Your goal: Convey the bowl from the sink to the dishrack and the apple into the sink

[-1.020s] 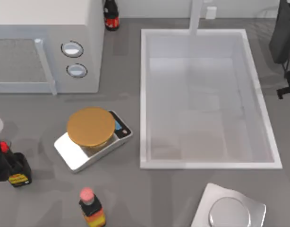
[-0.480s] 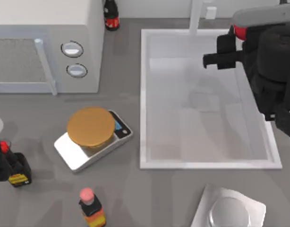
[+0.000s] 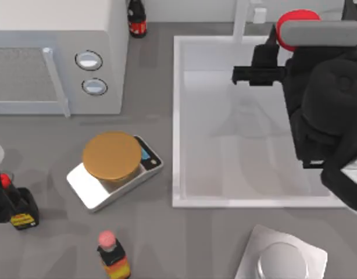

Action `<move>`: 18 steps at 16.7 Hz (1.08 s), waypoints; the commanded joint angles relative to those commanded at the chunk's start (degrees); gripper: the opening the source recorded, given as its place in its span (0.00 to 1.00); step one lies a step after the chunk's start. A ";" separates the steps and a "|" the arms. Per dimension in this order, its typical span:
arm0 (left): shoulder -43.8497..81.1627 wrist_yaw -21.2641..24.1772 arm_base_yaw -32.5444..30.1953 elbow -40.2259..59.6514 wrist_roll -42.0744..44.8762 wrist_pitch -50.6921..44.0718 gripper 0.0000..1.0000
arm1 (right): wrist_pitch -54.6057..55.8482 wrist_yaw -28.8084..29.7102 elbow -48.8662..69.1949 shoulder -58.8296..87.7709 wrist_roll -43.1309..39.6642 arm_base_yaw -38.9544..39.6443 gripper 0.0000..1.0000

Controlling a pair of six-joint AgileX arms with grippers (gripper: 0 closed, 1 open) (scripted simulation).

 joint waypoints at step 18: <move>0.00 0.00 0.00 0.00 0.00 0.00 1.00 | 38.94 0.56 -4.91 33.21 -0.19 0.07 0.00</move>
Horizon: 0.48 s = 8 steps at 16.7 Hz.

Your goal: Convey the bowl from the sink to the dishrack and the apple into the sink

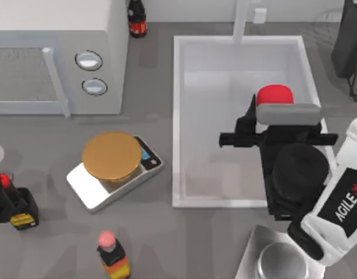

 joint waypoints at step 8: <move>0.00 0.00 0.00 0.00 0.00 0.00 1.00 | 3.01 -0.09 -0.81 2.87 -0.05 -0.13 0.08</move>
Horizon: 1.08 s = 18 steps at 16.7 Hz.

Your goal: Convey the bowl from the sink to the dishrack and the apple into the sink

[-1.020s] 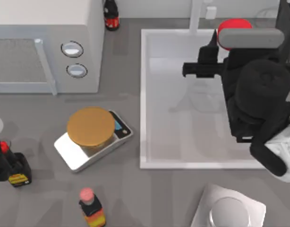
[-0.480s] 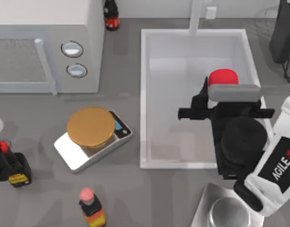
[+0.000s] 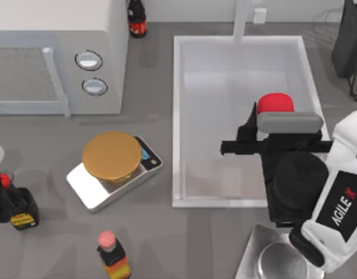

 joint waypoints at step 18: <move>0.00 0.00 0.00 0.00 0.00 0.00 1.00 | 0.00 0.00 0.00 0.00 0.00 0.00 1.00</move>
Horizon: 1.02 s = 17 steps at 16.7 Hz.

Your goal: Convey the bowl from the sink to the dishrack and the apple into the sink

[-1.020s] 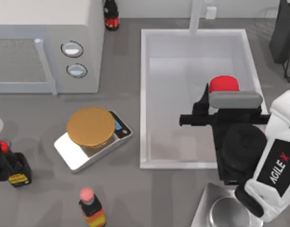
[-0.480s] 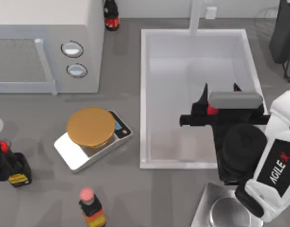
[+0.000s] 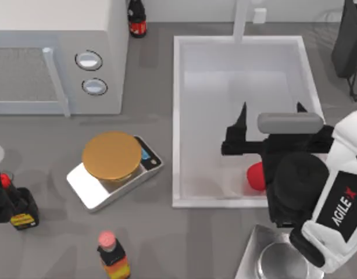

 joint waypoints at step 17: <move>0.00 0.00 0.00 0.00 0.00 0.00 1.00 | -36.78 -15.28 -13.68 -50.20 -0.32 -14.45 1.00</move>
